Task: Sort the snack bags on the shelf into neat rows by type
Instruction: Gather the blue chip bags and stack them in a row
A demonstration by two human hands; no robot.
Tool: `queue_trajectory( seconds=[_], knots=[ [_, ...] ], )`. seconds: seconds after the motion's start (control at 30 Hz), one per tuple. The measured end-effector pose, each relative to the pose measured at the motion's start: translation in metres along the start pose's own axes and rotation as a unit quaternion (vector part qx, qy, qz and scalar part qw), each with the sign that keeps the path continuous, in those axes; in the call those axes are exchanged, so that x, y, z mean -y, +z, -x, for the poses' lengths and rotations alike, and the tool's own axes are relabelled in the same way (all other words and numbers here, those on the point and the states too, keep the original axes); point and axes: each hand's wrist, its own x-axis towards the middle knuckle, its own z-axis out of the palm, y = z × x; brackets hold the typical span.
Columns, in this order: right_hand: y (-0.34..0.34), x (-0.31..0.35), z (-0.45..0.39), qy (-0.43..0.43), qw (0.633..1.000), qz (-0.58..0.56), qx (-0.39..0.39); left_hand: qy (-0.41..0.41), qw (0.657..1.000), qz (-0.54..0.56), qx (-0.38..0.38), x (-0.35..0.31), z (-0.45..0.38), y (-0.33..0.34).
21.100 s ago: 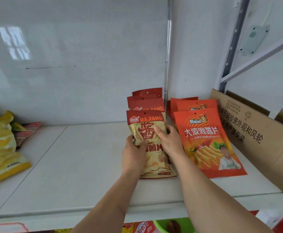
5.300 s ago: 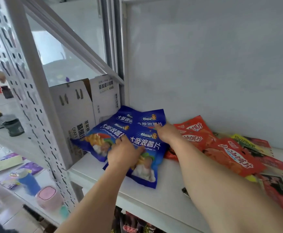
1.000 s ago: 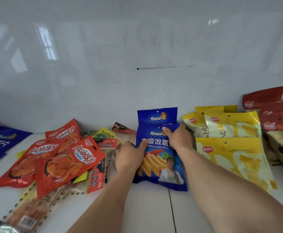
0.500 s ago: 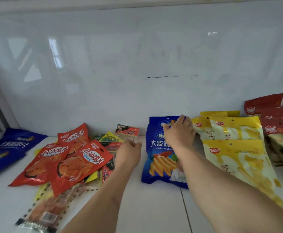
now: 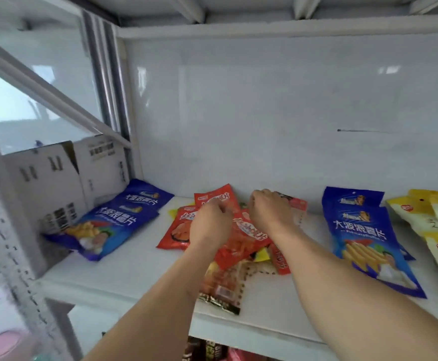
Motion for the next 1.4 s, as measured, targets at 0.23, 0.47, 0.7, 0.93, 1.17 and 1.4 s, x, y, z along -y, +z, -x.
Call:
queue_trajectory(
  seconds=[0.23, 0.47, 0.7, 0.93, 1.17, 1.4],
  knots=[
    [0.024, 0.112, -0.007, -0.025, 0.995, -0.089, 0.033, -0.047, 0.991, -0.114, -0.047, 0.093, -0.009, -0.078],
    [0.049, 0.185, -0.026, 0.017, 0.959, -0.249, 0.135, -0.08, 0.973, -0.19, -0.099, 0.154, -0.03, -0.132],
    [0.083, 0.222, -0.073, 0.238, 0.763, -0.551, 0.241, -0.116, 0.959, -0.252, -0.055, 0.192, -0.071, -0.157],
    [0.116, 0.244, -0.11, 0.257, 0.73, -0.574, 0.269, -0.195, 0.947, -0.254, -0.015, 0.212, -0.087, -0.151],
    [0.152, 0.262, -0.143, 0.285, 0.701, -0.603, 0.251, -0.242, 0.947, -0.213, 0.013, 0.237, -0.112, -0.144],
    [0.133, 0.263, -0.139, 0.313, 0.655, -0.623, 0.291, -0.212, 0.963, -0.163, 0.019, 0.24, -0.113, -0.146]
  ],
)
